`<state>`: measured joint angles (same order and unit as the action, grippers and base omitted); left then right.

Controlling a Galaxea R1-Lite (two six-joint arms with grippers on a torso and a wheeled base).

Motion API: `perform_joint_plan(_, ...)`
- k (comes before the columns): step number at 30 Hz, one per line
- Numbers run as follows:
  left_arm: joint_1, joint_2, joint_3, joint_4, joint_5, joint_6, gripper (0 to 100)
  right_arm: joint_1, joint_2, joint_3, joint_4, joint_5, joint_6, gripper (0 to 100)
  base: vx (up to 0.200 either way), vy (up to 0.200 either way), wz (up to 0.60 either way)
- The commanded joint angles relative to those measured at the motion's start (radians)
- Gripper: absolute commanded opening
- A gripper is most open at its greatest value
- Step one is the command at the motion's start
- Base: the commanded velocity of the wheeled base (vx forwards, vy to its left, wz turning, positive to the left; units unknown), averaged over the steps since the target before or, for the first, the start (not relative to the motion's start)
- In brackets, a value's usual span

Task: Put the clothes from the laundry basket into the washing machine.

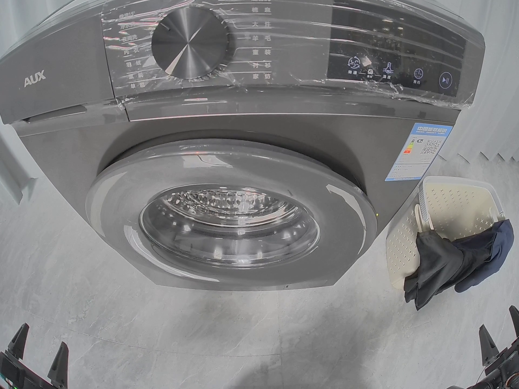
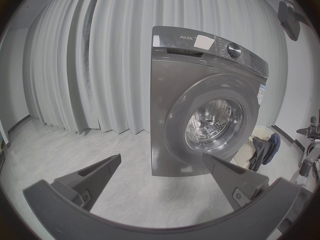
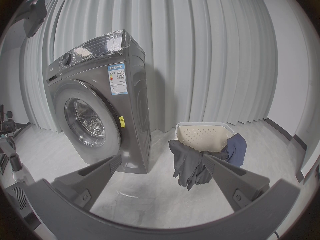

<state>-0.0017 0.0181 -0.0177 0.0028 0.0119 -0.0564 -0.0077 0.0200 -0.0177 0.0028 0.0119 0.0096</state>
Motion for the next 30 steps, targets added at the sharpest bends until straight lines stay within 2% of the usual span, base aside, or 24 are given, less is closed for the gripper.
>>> perform_joint_plan(1,0.0,-0.012,0.016,0.0,0.0,0.0,100,0.002,0.0,0.018,0.0,0.0,0.0,100,0.0,0.2,0.0)
perform_joint_plan(3,0.0,-0.012,0.016,0.0,0.0,0.0,100,0.0,0.0,0.018,0.0,0.0,0.0,100,0.0,0.2,0.0)
perform_joint_plan(15,0.0,-0.012,0.016,0.0,0.0,0.001,100,-0.002,0.0,0.018,0.0,0.002,0.0,100,0.0,0.0,0.0)
perform_joint_plan(21,0.0,-0.012,0.016,0.0,0.0,0.0,100,-0.002,0.0,0.018,0.0,0.002,-0.002,100,0.2,0.0,0.0)
perform_joint_plan(26,0.0,-0.012,0.016,0.0,0.0,0.0,100,-0.003,0.0,0.018,0.002,0.003,0.001,100,0.0,0.0,0.0)
perform_joint_plan(28,0.0,-0.012,0.016,0.0,0.0,0.0,100,-0.003,0.0,0.018,0.0,0.023,-0.026,100,0.0,0.0,0.0)
perform_joint_plan(29,0.0,-0.012,0.016,0.0,0.0,0.0,100,-0.003,0.0,0.01,-0.015,0.039,-0.056,100,0.0,0.0,0.0)
perform_joint_plan(30,0.0,-0.012,0.016,0.0,0.0,0.001,100,-0.002,-0.006,-0.027,-0.05,0.046,-0.069,100,0.0,0.0,0.0)
